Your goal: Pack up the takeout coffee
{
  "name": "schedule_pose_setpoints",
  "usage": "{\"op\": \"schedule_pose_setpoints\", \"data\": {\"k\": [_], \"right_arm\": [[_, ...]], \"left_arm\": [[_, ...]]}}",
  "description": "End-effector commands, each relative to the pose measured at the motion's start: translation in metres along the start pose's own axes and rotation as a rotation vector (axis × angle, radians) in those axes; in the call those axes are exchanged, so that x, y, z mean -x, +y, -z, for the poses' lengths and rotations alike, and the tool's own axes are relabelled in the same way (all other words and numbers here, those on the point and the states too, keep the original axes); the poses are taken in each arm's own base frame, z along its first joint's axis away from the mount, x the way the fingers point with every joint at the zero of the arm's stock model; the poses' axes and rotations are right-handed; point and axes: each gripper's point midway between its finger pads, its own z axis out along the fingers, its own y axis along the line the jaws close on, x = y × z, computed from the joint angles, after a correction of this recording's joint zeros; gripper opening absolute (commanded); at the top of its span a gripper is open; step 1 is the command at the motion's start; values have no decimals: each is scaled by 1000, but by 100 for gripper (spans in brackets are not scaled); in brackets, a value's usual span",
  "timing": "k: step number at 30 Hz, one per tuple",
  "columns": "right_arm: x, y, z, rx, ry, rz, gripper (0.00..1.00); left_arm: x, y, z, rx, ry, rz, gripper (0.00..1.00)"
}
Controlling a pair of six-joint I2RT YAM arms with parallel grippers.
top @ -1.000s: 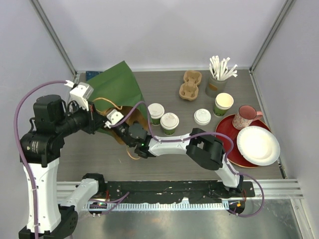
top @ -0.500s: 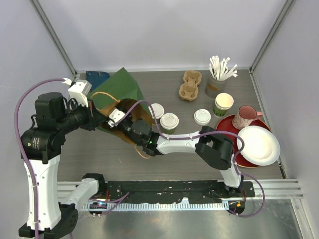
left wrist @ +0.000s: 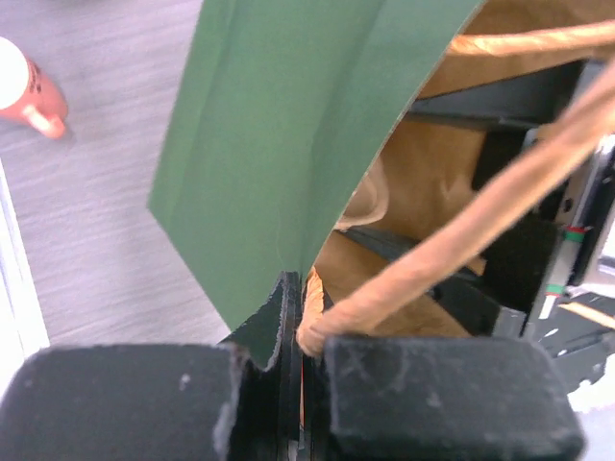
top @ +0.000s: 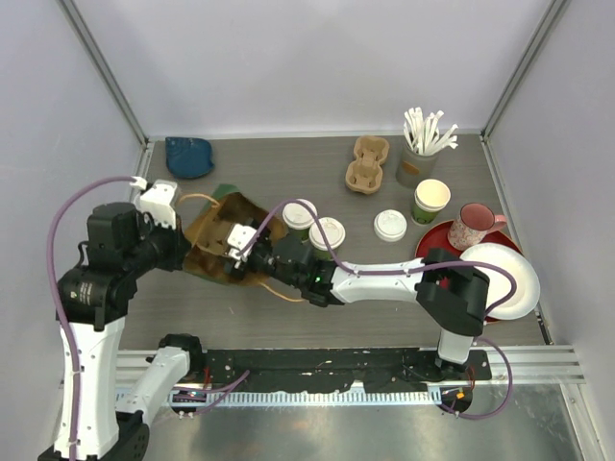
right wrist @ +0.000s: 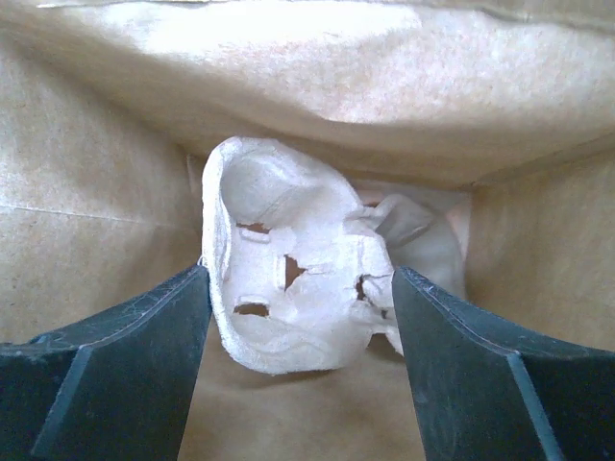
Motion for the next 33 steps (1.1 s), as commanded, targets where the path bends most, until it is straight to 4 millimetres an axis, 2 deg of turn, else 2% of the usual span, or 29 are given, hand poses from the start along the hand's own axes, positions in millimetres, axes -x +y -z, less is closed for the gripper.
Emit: {"op": "schedule_pose_setpoints", "data": {"k": [1, 5, 9, 12, 14, 17, 20, 23, 27, 29, 30, 33], "right_arm": [[-3, 30, 8, 93, 19, 39, 80], [-4, 33, -4, 104, 61, 33, 79], [3, 27, -4, 84, 42, -9, 78], [20, 28, 1, 141, -18, -74, 78], [30, 40, 8, 232, -69, -65, 78], [47, 49, 19, 307, -150, -38, 79], [63, 49, 25, 336, -224, -16, 80], [70, 47, 26, 336, -244, -12, 80], [63, 37, 19, 268, -218, -18, 79], [54, 32, 9, 209, -173, -35, 74], [46, 21, 5, 138, -134, -37, 72], [36, 12, -1, 69, -93, -46, 61]], "left_arm": [[-8, 22, -12, 86, -46, -136, 0], [-8, 18, -13, 59, -69, -156, 0], [-6, 14, -5, 43, -102, -199, 0], [-5, 9, 9, 28, -155, -275, 0], [-4, 6, 22, 30, -206, -325, 0], [-6, 0, 35, 13, -256, -406, 0], [-14, -6, 41, -12, -301, -505, 0], [-19, -11, 46, -25, -352, -610, 0], [-21, -12, 47, -22, -371, -665, 0], [-20, -13, 49, -22, -384, -670, 0], [-19, -14, 50, -26, -390, -674, 0], [-14, -20, 58, -38, -424, -704, 0]]}}
